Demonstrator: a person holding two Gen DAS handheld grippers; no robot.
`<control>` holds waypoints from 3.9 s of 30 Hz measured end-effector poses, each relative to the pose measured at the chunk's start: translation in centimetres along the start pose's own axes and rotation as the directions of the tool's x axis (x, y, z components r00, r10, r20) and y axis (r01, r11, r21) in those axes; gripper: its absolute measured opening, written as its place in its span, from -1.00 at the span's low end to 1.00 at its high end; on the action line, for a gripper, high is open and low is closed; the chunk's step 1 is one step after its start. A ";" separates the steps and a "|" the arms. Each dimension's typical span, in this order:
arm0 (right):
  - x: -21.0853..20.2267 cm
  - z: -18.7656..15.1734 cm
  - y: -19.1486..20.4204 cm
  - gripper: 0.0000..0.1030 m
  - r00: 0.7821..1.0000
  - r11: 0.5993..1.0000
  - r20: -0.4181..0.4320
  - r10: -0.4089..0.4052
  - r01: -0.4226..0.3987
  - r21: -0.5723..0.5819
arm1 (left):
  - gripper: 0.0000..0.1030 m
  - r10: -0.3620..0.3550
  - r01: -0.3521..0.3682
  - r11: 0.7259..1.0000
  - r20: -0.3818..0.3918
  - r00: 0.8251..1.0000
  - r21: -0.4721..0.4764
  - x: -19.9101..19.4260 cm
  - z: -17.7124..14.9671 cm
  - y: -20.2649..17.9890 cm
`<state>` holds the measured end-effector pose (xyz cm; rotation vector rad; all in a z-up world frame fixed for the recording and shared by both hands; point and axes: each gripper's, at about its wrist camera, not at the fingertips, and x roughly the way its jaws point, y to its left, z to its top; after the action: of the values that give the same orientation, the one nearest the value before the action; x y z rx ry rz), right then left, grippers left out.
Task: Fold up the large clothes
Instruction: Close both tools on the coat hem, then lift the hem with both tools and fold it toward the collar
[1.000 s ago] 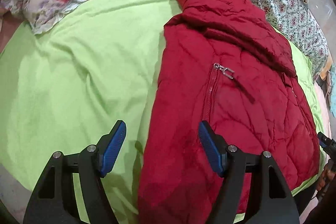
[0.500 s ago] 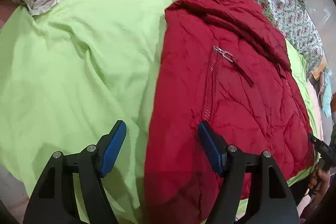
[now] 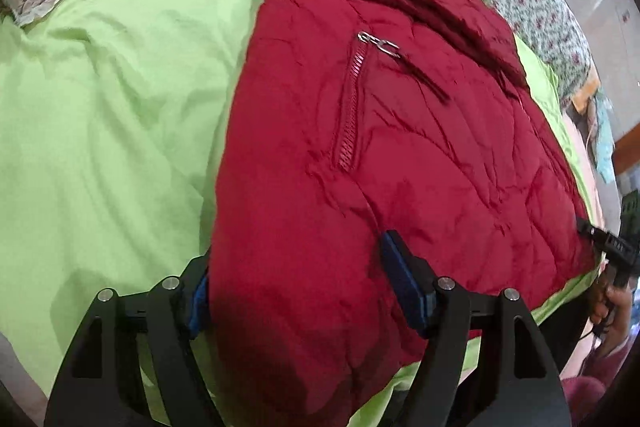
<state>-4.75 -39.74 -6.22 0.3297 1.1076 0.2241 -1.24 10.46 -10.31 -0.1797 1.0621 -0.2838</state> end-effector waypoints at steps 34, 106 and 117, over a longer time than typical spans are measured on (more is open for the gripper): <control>-2.0 0.7 1.0 -0.58 0.983 0.987 0.099 0.157 -0.154 -0.045 | -0.66 -0.098 0.094 0.995 0.134 0.986 0.034 -4.3 0.9 -1.9; 12.1 30.9 -1.3 -0.56 0.893 0.984 0.437 -0.107 0.034 0.173 | -0.56 0.105 -0.060 0.986 0.293 0.950 -0.156 11.4 34.1 -2.3; 14.7 33.9 -2.4 -0.43 0.899 0.975 0.423 -0.114 0.020 0.220 | -0.42 0.039 0.005 0.989 0.293 0.955 -0.148 9.8 35.0 -1.7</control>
<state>32.14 -42.05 -5.62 0.5026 0.6971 -0.0331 33.79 6.12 -1.28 -0.3353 0.7867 -0.1560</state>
